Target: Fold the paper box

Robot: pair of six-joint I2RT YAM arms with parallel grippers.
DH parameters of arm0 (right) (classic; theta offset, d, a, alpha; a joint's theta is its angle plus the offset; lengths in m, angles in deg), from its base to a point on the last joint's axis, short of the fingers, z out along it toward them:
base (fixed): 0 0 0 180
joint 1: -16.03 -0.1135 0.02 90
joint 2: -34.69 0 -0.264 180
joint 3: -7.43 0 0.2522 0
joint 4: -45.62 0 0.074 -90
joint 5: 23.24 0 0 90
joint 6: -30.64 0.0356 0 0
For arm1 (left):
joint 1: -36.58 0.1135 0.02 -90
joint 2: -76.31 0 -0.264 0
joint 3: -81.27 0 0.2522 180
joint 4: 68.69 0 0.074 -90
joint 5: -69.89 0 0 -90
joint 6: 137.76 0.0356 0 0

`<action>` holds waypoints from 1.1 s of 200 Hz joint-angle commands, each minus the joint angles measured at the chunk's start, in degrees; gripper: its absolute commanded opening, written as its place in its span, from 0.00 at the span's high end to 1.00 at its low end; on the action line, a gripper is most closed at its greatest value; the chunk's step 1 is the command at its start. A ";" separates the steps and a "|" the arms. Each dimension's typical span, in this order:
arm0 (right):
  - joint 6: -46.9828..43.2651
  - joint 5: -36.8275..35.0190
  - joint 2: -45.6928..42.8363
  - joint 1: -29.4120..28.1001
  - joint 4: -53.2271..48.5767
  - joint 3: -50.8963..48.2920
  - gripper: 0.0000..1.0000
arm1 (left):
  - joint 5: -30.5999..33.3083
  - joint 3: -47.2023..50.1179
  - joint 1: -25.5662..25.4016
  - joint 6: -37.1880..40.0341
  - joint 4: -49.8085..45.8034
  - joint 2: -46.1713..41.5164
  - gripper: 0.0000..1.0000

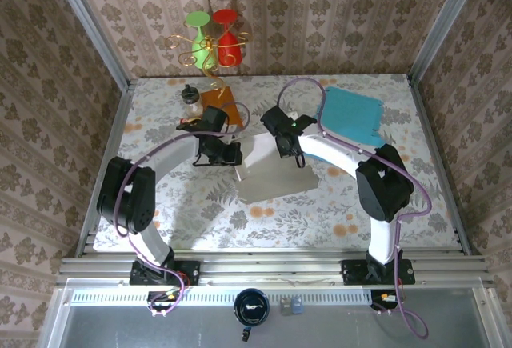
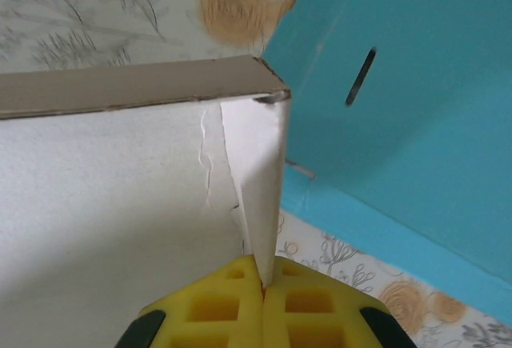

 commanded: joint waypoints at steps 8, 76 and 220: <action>2.74 0.81 -1.52 1.18 3.13 -5.33 1.00 | 6.21 0.89 -1.33 -0.11 1.50 1.13 1.00; 4.70 6.02 -1.76 3.00 7.08 -10.63 0.93 | 11.96 1.25 -3.94 1.20 0.33 1.68 1.00; 4.52 8.65 0.01 4.26 7.15 -9.13 0.79 | 11.88 -0.99 -4.55 2.17 -1.08 2.80 1.00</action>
